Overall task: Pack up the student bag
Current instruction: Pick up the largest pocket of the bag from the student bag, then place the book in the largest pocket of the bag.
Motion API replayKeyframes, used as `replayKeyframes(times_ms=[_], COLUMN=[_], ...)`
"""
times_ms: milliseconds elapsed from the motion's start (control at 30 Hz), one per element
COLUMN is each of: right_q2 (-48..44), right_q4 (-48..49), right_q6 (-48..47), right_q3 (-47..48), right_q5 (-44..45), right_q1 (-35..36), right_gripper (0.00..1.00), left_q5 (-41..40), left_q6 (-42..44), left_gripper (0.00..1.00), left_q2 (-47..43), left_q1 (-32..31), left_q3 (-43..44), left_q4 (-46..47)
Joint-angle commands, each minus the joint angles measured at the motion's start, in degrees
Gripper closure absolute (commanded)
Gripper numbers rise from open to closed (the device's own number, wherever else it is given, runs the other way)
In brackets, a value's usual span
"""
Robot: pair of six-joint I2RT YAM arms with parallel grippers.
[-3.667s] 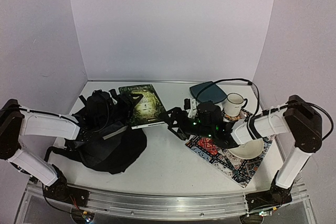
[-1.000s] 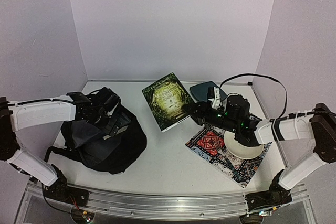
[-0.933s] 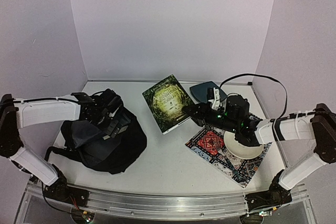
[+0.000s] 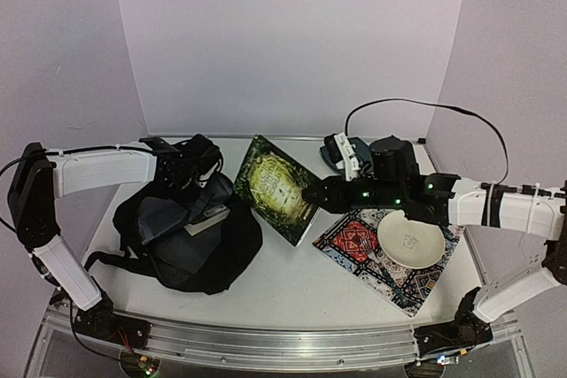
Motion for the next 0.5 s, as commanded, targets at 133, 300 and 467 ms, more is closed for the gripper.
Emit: replayKeyframes(times_ms=[133,300,467], right_q2=[-4.2,-2.2,0.6], right_q4=[-10.3,-11.7,-9.8], right_q6=[-35.3,-52.6,-64.5], right_q3=[9.3,9.8,10.4], right_q5=[20.6,36.6,51.7], right_q1=[13.6,22.4,28.3], right_gripper=[1.00,1.00,1.00], left_q5=[8.3,8.6,8.3], left_q6=[-2.0,-2.2,-2.4], left_gripper=[1.00,1.00,1.00], left_q2=[-3.7,-2.6,-2.2], left_q1=[-0.3,-0.3,-0.2], left_q3=[12.2,15.9,18.8], left_q4=[-1.4,-3.4,-4.3])
